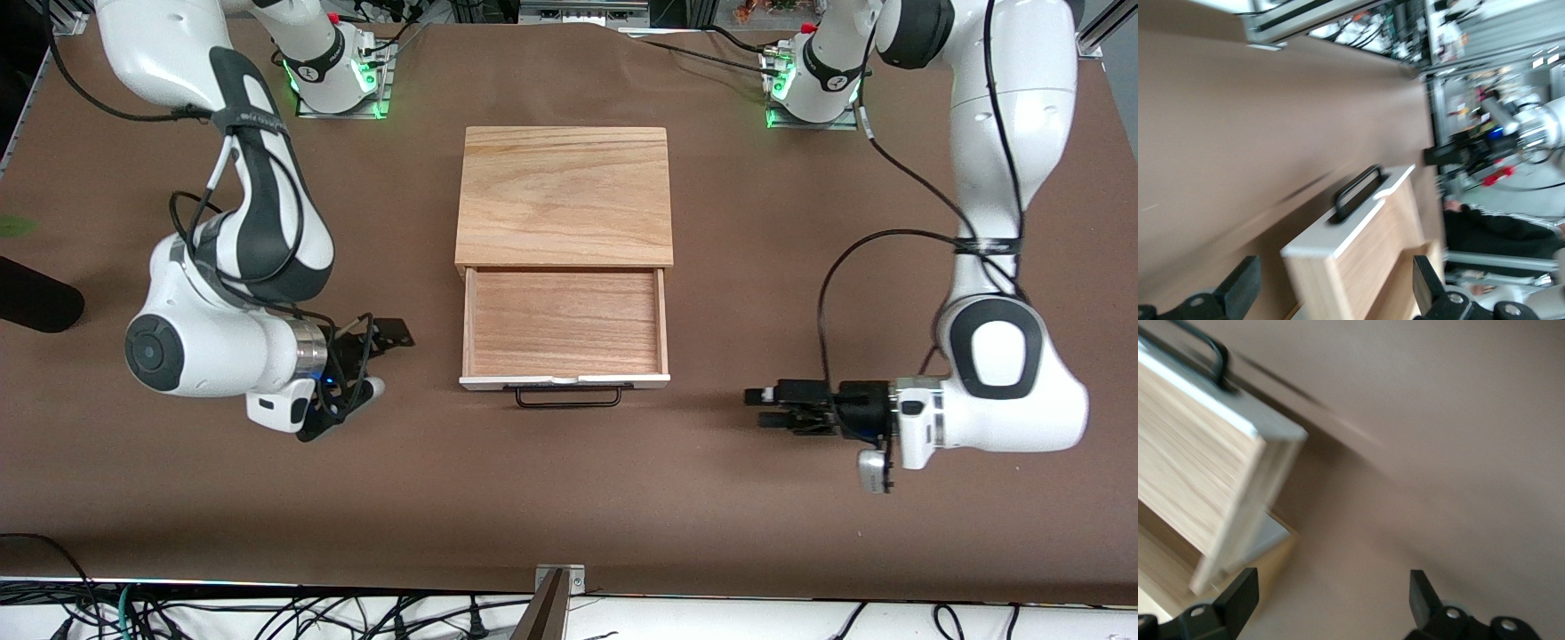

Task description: Pull top drawer with both arms simultaneously

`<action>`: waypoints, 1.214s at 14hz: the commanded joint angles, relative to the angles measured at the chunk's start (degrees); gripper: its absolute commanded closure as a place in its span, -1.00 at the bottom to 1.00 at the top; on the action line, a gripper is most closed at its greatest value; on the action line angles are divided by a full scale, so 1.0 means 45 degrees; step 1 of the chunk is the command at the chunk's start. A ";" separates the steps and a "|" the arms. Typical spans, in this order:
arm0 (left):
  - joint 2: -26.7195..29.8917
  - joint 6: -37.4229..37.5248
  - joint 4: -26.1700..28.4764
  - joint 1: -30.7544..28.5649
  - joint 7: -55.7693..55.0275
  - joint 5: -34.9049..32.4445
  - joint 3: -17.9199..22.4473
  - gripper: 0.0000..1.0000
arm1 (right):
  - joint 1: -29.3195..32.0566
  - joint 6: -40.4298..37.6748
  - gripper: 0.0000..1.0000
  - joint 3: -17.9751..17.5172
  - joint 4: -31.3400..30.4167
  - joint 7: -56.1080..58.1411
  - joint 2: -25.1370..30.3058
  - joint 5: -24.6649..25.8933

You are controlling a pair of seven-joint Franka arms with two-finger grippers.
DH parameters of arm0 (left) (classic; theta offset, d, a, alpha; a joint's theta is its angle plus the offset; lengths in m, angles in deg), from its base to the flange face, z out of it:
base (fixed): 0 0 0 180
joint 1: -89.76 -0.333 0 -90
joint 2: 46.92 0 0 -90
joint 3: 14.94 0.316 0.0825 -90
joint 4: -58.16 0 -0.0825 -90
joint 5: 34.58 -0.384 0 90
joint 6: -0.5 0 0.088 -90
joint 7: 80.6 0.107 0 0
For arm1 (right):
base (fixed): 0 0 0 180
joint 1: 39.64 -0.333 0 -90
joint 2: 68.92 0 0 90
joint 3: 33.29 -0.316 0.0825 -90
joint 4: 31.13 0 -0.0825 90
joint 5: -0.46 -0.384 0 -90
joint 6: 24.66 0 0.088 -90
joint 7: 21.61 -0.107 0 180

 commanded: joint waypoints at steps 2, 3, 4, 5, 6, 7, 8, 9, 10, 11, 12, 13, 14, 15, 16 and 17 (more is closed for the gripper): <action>0.1715 0.0139 0.0358 0.0151 -0.0019 -0.3938 0.0193 -1.00 | -0.0024 -0.1879 -1.00 0.0078 -0.0135 -0.0021 0.1001 0.3009; 0.2107 0.0139 0.0377 0.0151 0.0020 -0.5207 0.0193 -1.00 | 0.0034 -0.2503 -1.00 0.0156 -0.0115 -0.0021 0.1294 0.3362; 0.2536 0.0139 0.0397 0.0132 0.0059 -0.6361 0.0193 -1.00 | 0.0132 -0.2819 -1.00 0.0466 -0.0115 -0.0021 0.1722 0.3404; 0.2946 0.0139 0.0436 0.0132 0.0059 -0.7436 0.0193 -1.00 | 0.0249 -0.2841 -1.00 0.0914 -0.0115 -0.0175 0.2055 0.3482; 0.3356 0.0139 0.0494 0.0132 0.0040 -0.8490 0.0193 -1.00 | 0.0230 -0.2842 -1.00 0.1595 -0.0077 -0.0448 0.2136 0.3444; 0.3631 0.0139 0.0514 0.0132 0.0040 -0.9390 0.0193 -1.00 | 0.0056 -0.2648 -1.00 0.2260 -0.0096 -0.0972 0.2542 0.3327; 0.3905 0.0139 0.0514 0.0112 0.0021 -1.0018 0.0212 -1.00 | 0.0170 -0.1989 -1.00 0.2421 -0.0772 -0.1751 0.3204 0.3307; 0.4197 0.0139 0.0495 -0.0081 0.0020 -1.0469 0.0231 -1.00 | 0.0346 -0.1325 -1.00 0.2403 -0.1688 -0.2436 0.3926 0.3268; 0.4471 0.0139 0.0514 -0.0238 0.0020 -1.0744 0.0232 -1.00 | 0.0715 -0.0854 -1.00 0.2384 -0.2161 -0.2752 0.4649 0.3229; 0.4706 0.0139 0.0534 -0.0414 0.0020 -1.0999 0.0232 -1.00 | 0.1028 -0.0907 -1.00 0.2171 -0.2437 -0.2813 0.5178 0.3209; 0.4979 0.0139 0.0669 -0.0512 0.0020 -1.1446 0.0232 -1.00 | 0.1611 -0.1159 -1.00 0.1589 -0.2884 -0.2833 0.5841 0.3228; 0.5252 0.0158 0.0903 -0.0571 -0.0018 -1.1895 0.0232 -1.00 | 0.2294 -0.1181 -1.00 0.1041 -0.3546 -0.2853 0.6563 0.3228; 0.5584 0.0178 0.1214 -0.0591 -0.0096 -1.2286 0.0232 -1.00 | 0.2706 -0.0930 -1.00 0.0649 -0.4693 -0.2891 0.7440 0.3441; 0.5877 0.0236 0.1488 -0.0591 -0.0329 -1.2754 0.0232 -1.00 | 0.2943 -0.0812 -1.00 0.0491 -0.5691 -0.2872 0.8087 0.3540; 0.6267 0.0411 0.1839 -0.0630 -0.0989 -1.3068 0.0232 -1.00 | 0.3100 -0.0791 -1.00 0.0489 -0.6513 -0.2834 0.8635 0.3541; 0.6541 0.0819 0.1997 -0.0688 -0.1923 -1.3091 0.0232 -1.00 | 0.3140 -0.0810 -1.00 0.0489 -0.6966 -0.2795 0.8969 0.3541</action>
